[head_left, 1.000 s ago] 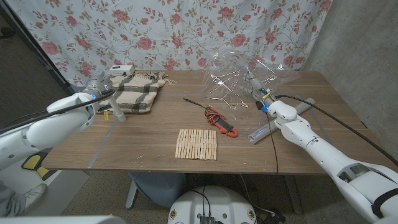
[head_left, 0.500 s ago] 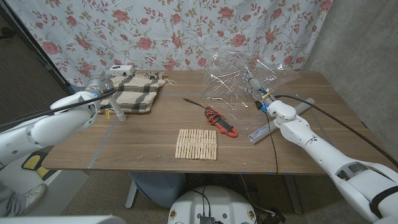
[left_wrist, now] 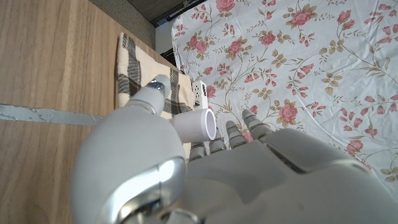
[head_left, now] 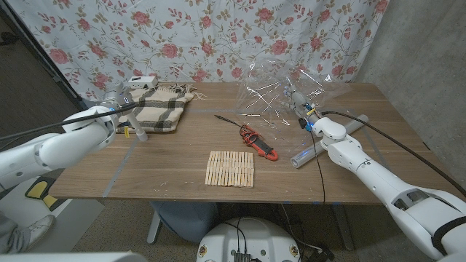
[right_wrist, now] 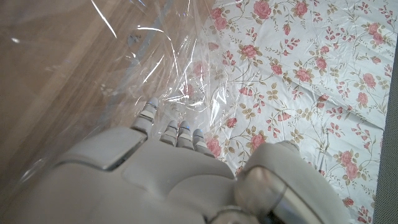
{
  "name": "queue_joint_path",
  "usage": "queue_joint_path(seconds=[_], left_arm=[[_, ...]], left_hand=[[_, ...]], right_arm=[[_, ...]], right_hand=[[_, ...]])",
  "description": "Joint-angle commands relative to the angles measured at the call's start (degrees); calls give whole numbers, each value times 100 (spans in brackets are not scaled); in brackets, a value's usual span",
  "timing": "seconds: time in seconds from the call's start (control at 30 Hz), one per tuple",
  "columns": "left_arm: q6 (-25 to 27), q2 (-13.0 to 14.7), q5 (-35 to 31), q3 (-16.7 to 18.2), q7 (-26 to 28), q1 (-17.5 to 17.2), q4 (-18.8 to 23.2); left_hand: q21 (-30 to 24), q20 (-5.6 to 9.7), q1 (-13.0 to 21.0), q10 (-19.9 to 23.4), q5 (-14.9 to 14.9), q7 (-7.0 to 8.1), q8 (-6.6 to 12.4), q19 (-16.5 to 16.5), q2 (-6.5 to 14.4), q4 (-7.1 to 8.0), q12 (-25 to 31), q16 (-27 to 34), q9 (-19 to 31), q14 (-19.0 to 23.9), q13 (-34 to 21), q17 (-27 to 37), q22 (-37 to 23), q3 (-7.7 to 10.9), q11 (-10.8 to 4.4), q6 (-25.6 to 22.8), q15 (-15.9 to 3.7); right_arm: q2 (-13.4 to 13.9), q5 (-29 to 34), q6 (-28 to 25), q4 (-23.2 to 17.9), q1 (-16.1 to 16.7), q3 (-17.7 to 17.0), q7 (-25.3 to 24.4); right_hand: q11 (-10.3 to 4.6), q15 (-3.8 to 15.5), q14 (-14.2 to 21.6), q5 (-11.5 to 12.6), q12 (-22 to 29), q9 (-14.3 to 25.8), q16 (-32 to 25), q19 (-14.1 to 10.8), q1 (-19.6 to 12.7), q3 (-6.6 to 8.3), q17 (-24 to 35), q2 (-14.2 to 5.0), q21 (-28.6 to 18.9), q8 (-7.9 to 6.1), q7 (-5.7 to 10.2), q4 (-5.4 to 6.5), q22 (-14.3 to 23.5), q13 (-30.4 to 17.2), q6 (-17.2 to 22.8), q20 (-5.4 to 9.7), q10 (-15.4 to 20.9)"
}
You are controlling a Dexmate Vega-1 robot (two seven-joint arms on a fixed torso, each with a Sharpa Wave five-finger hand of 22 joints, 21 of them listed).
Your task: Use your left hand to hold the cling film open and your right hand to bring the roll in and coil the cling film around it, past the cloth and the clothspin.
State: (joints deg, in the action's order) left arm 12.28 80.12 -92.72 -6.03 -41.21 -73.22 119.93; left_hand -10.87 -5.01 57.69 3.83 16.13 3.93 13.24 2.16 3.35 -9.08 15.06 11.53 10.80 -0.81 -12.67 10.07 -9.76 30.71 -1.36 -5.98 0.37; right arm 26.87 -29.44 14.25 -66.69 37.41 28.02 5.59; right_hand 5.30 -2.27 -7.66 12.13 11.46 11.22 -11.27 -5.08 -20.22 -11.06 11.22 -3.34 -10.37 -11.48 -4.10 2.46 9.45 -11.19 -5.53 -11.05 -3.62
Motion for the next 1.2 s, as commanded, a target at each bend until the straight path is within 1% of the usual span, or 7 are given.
queue_joint_path(seconds=[0.03,0.2,0.33,0.7,0.93,1.1,1.2], left_arm=[[200,198,113,-382,-54,284,-13],[184,159,54,-597,-104,489,-26],[224,198,104,-665,-78,546,-37],[190,137,140,-909,-60,839,-87],[104,30,68,-1075,-60,1064,-123],[112,42,95,-1120,33,1101,-139],[124,26,105,-1146,80,1129,-145]], left_hand=[[-34,-46,-73,90,-21,8,-2,57,0,5,42,46,30,62,-21,31,-11,-44,-3,-81,-12],[-40,-66,-87,105,-26,-1,-4,76,1,6,48,50,31,92,-28,35,-13,-67,14,-106,-1],[-39,-79,-98,116,-31,-8,-13,78,8,11,53,52,31,110,-34,38,-15,-83,21,-104,8],[-39,-98,-130,140,-37,-37,-30,89,44,30,64,54,33,143,-48,47,-17,-120,51,-112,25],[-48,-159,-157,177,-48,-67,-48,124,138,57,81,73,37,217,-68,60,-20,-146,65,-119,60],[-82,-164,-166,319,-64,-67,-50,231,218,55,139,121,42,377,-91,71,-25,-177,10,-166,-12],[-109,-150,-177,390,-72,-34,-42,320,225,40,168,156,44,496,-106,77,-31,-213,-37,-220,-55]], right_arm=[[-33,-8,-10,64,-24,13,14],[-40,-8,6,96,-38,20,43],[-37,-14,-17,84,-34,14,24],[-44,-2,-14,132,-65,22,36],[-63,-10,7,199,-94,25,69],[-44,5,-9,188,-96,23,51],[-35,-3,-21,176,-92,17,52]], right_hand=[[31,-7,-41,-2,23,8,-24,38,-7,-25,4,-44,-27,-7,14,-42,24,-20,13,-24,-10],[47,-7,-41,-3,23,8,-24,39,-8,-24,3,-46,-27,-6,14,-44,24,-20,11,-21,-9],[32,-9,-41,-3,25,8,-24,37,-9,-23,3,-47,-28,-7,12,-46,24,-20,15,-17,-6],[33,-6,-42,-4,21,9,-24,38,-7,-22,3,-48,-28,-7,14,-50,24,-20,18,-16,-16],[41,-5,-44,-5,22,9,-24,36,-7,-22,3,-49,-29,-7,17,-52,24,-20,19,-13,-14],[27,-6,-43,-6,21,9,-25,37,-5,-22,3,-48,-29,-8,17,-54,24,-20,21,-15,-18],[26,-6,-42,-6,22,9,-25,34,-6,-21,3,-50,-30,-9,17,-56,24,-20,25,-15,-16]])
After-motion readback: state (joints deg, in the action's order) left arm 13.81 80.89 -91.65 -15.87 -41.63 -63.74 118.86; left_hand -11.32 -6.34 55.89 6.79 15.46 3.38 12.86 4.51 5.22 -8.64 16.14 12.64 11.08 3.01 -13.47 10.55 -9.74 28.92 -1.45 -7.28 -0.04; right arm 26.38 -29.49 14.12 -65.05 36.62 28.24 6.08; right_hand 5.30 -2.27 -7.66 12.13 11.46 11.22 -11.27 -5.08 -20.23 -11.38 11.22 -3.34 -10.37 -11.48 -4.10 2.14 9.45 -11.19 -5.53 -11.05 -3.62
